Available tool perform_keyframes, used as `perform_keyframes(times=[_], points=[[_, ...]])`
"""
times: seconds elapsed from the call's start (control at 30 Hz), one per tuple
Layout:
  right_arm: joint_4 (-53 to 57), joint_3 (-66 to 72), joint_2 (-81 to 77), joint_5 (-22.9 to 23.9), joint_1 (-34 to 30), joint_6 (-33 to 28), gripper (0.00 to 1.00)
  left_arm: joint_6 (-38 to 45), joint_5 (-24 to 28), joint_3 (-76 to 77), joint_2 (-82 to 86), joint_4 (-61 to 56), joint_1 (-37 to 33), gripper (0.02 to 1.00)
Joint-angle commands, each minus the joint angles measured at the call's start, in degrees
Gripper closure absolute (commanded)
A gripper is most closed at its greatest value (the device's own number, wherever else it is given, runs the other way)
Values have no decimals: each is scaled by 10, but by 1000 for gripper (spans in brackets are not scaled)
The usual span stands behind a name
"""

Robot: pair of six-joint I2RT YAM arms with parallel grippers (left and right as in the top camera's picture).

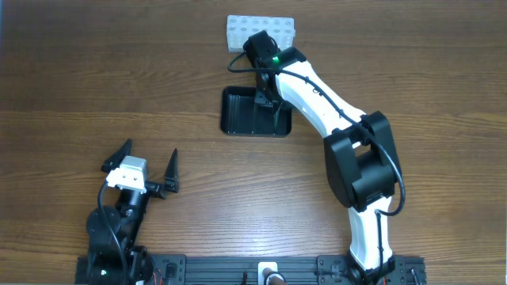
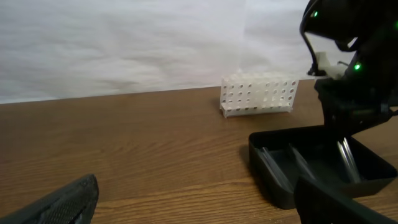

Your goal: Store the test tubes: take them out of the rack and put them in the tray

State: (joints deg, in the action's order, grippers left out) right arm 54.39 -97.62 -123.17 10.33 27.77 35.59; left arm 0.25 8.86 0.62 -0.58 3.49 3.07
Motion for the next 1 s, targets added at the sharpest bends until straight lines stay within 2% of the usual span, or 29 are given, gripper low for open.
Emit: perform_keyframes(times=[0.03, 0.23, 0.3, 0.4, 0.53, 0.67, 0.83, 1.0], points=[[-5, 0, -27, -9, -5, 8, 759, 6, 7, -3, 3, 1, -3, 20], [-21, 0, -27, -9, -5, 7, 584, 6, 7, -3, 3, 1, -3, 20], [-29, 0, -17, -9, -5, -6, 461, 6, 7, -3, 3, 1, -3, 18], [-40, 0, 25, -8, -5, -46, 340, 6, 7, -3, 3, 1, -3, 20], [-71, 0, 116, -2, -19, -131, 283, 6, 7, -3, 3, 1, -3, 18], [-100, 0, 221, 0, -72, -209, 220, 6, 7, -3, 3, 1, -3, 20], [-140, 33, 342, 2, -168, -291, 9, 6, 7, -3, 3, 1, -3, 20], [-237, 199, 510, 56, -227, -331, 9, 6, 7, -3, 3, 1, -3, 20]])
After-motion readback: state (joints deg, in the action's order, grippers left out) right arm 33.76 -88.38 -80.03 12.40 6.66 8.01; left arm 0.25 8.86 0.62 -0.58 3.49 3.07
